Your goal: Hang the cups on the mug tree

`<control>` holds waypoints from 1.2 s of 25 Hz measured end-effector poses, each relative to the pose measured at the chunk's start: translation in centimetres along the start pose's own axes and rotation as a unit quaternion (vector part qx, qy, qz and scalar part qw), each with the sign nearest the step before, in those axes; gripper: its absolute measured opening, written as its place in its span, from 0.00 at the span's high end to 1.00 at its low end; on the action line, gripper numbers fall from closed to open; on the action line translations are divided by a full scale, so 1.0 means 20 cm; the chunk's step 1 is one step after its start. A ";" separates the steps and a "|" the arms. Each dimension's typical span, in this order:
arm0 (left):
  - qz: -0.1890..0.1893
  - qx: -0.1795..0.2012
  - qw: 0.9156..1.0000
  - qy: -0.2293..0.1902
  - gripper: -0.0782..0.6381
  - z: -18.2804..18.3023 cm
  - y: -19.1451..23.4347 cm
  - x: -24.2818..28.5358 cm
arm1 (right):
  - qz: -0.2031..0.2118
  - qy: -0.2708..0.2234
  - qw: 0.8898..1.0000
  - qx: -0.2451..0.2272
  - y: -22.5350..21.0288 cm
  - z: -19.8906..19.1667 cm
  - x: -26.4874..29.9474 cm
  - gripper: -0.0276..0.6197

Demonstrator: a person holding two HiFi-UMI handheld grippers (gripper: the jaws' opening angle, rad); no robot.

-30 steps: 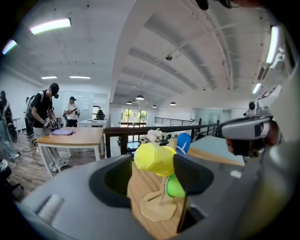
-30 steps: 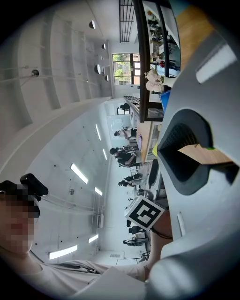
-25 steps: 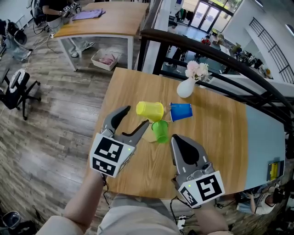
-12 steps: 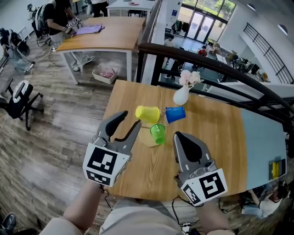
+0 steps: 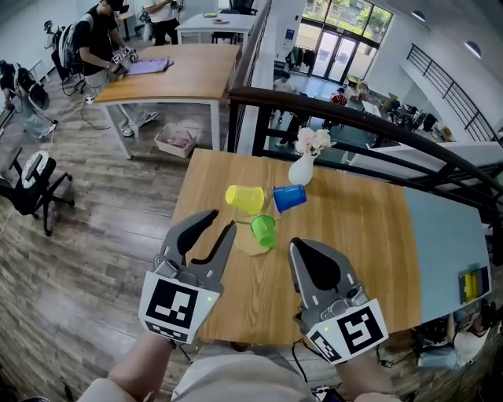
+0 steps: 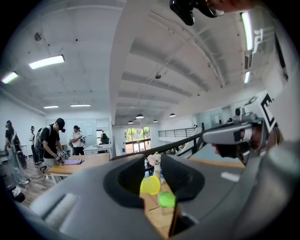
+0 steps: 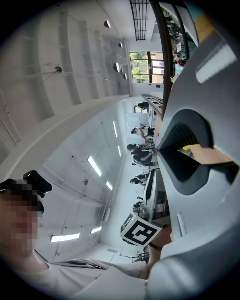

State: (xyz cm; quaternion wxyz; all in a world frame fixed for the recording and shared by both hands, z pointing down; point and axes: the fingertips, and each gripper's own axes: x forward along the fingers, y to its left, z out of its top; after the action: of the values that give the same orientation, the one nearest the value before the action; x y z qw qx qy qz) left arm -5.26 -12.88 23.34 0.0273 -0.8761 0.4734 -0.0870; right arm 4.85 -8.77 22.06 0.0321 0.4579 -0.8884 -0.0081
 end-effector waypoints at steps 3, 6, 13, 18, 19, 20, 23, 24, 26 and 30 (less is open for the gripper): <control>-0.009 0.004 1.000 0.000 0.77 0.00 -0.08 -0.05 | 0.003 -0.004 1.000 -0.001 0.03 0.02 -0.06 0.96; -0.023 0.009 1.000 -0.001 0.81 0.01 -0.17 -0.10 | 0.006 -0.004 1.000 -0.002 0.04 0.02 -0.10 0.96; -0.054 -0.002 0.998 0.014 0.88 -0.06 -0.34 -0.15 | 0.009 0.005 1.000 0.004 0.05 -0.03 -0.17 0.96; -0.066 -0.006 0.998 0.021 0.89 -0.11 -0.41 -0.15 | 0.022 0.029 0.999 -0.003 0.08 -0.11 -0.20 0.96; -0.068 -0.006 0.997 0.023 0.89 -0.12 -0.42 -0.15 | 0.025 0.033 0.999 -0.004 0.08 -0.13 -0.21 0.96; -0.070 -0.007 0.997 0.025 0.89 -0.13 -0.43 -0.15 | 0.027 0.036 0.999 -0.005 0.09 -0.13 -0.21 0.96; -0.074 -0.009 0.997 0.032 0.89 -0.15 -0.45 -0.15 | 0.031 0.045 0.999 -0.007 0.09 -0.16 -0.22 0.96; -0.075 -0.010 0.997 0.033 0.89 -0.16 -0.46 -0.15 | 0.032 0.048 0.998 -0.009 0.09 -0.17 -0.23 0.96; -0.076 -0.008 0.996 0.035 0.89 -0.17 -0.47 -0.15 | 0.036 0.053 0.998 -0.012 0.10 -0.19 -0.24 0.96; -0.077 -0.005 0.996 0.039 0.89 -0.18 -0.49 -0.15 | 0.038 0.053 0.998 -0.011 0.09 -0.20 -0.25 0.96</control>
State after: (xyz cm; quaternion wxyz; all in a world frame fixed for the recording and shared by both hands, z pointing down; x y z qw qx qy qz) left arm 0.50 -4.89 27.79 -0.0019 -0.9059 0.4060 -0.1205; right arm 6.58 -3.57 25.79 0.0845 0.4233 -0.9020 0.0081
